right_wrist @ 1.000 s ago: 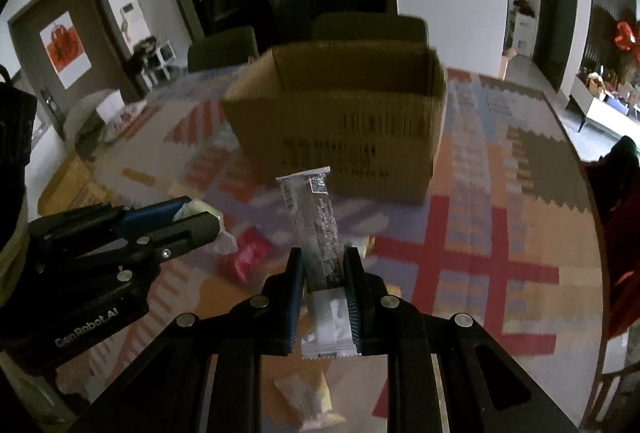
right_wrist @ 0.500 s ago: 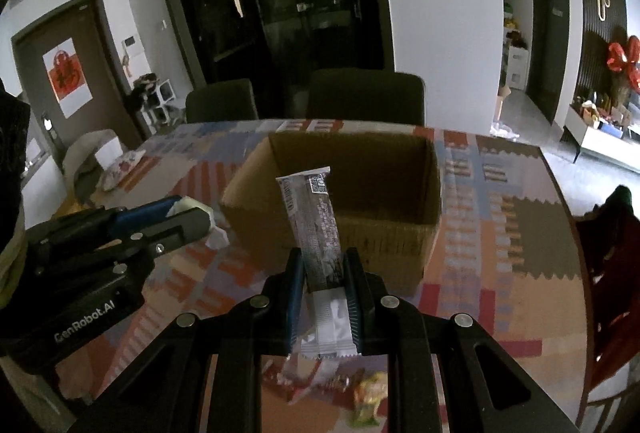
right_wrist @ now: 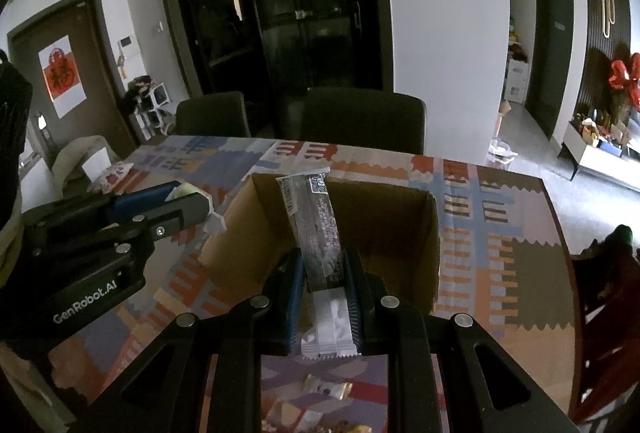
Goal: Organize snacks
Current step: 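Carry the bar and candy to the box and release them inside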
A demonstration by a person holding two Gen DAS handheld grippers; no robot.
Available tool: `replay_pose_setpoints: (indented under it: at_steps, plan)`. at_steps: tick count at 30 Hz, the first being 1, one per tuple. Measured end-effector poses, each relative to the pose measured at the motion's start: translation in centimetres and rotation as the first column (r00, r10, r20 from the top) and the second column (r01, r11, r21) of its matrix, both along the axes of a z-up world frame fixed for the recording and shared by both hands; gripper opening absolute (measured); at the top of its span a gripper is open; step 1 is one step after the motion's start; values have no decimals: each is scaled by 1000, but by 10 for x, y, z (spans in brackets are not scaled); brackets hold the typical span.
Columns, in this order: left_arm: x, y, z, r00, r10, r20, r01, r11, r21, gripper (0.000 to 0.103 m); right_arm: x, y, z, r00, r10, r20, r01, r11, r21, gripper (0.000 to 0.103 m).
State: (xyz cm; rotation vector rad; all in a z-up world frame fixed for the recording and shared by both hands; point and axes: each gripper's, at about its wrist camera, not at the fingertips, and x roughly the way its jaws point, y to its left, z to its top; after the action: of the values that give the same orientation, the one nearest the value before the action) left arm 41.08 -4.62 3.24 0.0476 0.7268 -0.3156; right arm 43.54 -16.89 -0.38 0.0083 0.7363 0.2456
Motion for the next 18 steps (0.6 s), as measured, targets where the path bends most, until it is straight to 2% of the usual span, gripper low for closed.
replay_pose_setpoints:
  at_steps: [10, 12, 14, 16, 18]
  plan:
    - [43, -1, -18, 999, 23, -46, -22, 1000, 22, 26, 36, -1, -8, 1000, -15, -16, 14, 999, -38, 21]
    - [46, -2, -18, 998, 28, -48, -27, 999, 25, 36, 41, -2, -10, 999, -18, -26, 17, 999, -34, 22]
    - [45, -3, -17, 998, 42, -43, -40, 999, 32, 53, 43, -4, -12, 999, -25, -41, 24, 999, -30, 23]
    - [43, -4, -16, 998, 59, -27, -57, 997, 61, 55, 42, -5, -13, 999, -31, -43, 30, 999, -31, 34]
    - [40, -3, -14, 998, 66, -19, -64, 995, 78, 55, 38, -7, -13, 998, -42, -36, 40, 999, -35, 39]
